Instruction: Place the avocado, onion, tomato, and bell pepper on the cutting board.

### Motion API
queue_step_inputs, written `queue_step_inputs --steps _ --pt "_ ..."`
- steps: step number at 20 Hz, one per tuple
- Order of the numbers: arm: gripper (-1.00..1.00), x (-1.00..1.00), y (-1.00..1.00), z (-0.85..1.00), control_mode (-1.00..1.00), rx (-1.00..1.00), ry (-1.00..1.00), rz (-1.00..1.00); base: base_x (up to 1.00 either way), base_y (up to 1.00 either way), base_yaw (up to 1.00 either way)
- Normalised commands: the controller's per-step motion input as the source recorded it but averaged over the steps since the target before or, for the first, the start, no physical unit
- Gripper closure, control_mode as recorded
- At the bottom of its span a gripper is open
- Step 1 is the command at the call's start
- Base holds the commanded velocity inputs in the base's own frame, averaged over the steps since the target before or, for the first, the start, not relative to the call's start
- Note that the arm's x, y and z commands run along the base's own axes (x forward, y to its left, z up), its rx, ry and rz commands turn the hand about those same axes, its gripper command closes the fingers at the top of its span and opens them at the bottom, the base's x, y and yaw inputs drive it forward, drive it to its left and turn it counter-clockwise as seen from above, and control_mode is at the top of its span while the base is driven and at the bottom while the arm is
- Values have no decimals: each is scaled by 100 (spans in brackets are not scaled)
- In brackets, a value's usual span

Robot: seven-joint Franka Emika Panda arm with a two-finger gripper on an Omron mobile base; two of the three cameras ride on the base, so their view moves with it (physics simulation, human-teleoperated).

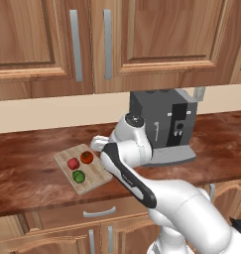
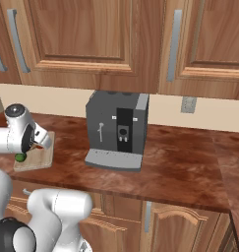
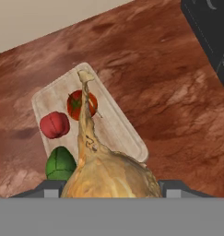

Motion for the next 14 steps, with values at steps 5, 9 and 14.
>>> queue_step_inputs --steps 5,9,14 --pt "100 0 20 -23 -100 -1 0 0 0 0 0" --pt "100 0 20 -19 -100 0 0 0 0 0 0" --pt "100 0 1 -19 -100 0 0 0 0 0 0"
